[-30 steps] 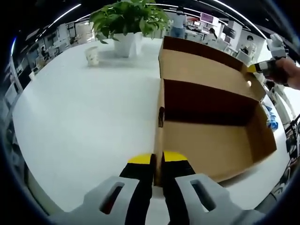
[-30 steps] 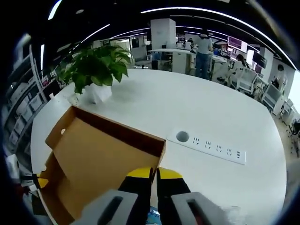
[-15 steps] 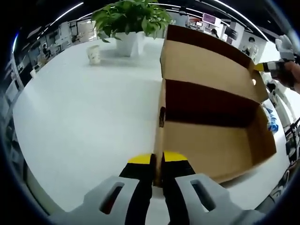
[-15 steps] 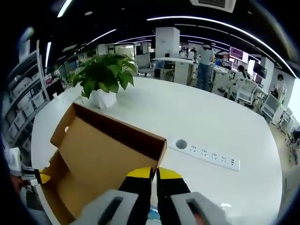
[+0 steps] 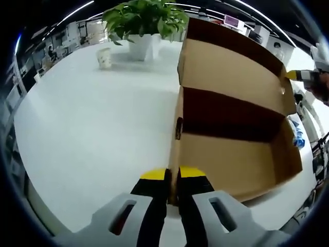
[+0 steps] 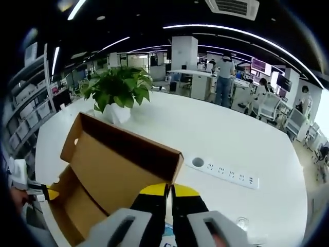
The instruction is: Operate the shoe box by opening the lid, removing the specified soft item, and placing it in the target area until the item is outside and the box remains undamaged.
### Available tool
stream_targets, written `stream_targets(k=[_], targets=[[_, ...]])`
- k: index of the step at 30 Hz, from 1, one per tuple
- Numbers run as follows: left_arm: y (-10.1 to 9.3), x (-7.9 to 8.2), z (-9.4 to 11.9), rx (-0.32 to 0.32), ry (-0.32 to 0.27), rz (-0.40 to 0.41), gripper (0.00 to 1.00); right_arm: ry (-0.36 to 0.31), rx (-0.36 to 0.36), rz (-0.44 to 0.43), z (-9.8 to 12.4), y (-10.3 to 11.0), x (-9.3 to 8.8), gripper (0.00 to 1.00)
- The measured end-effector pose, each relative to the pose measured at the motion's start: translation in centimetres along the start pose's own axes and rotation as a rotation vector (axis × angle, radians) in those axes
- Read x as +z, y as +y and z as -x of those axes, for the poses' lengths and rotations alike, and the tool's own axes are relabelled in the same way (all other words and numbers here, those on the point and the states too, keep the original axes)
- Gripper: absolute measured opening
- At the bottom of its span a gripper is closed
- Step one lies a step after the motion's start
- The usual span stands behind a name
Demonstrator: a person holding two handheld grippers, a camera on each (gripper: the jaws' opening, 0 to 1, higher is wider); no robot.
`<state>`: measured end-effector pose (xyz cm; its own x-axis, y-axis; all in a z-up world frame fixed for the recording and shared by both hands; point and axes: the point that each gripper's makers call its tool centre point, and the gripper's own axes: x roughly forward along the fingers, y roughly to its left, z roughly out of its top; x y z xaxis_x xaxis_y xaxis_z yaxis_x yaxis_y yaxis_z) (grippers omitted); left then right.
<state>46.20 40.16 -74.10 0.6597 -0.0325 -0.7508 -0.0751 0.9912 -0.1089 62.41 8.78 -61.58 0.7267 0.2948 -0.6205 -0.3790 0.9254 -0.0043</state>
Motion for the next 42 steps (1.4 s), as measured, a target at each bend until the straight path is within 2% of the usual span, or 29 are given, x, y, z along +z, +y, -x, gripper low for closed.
stream_targets(k=[20, 42], targets=[[0.0, 0.0, -0.1, -0.004, -0.002, 0.010, 0.06, -0.050, -0.008, 0.036, 3.6, 1.5, 0.0, 0.00], [-0.1, -0.1, 0.0, -0.034, -0.009, 0.013, 0.06, -0.084, -0.020, 0.041, 6.9, 3.1, -1.5, 0.00]])
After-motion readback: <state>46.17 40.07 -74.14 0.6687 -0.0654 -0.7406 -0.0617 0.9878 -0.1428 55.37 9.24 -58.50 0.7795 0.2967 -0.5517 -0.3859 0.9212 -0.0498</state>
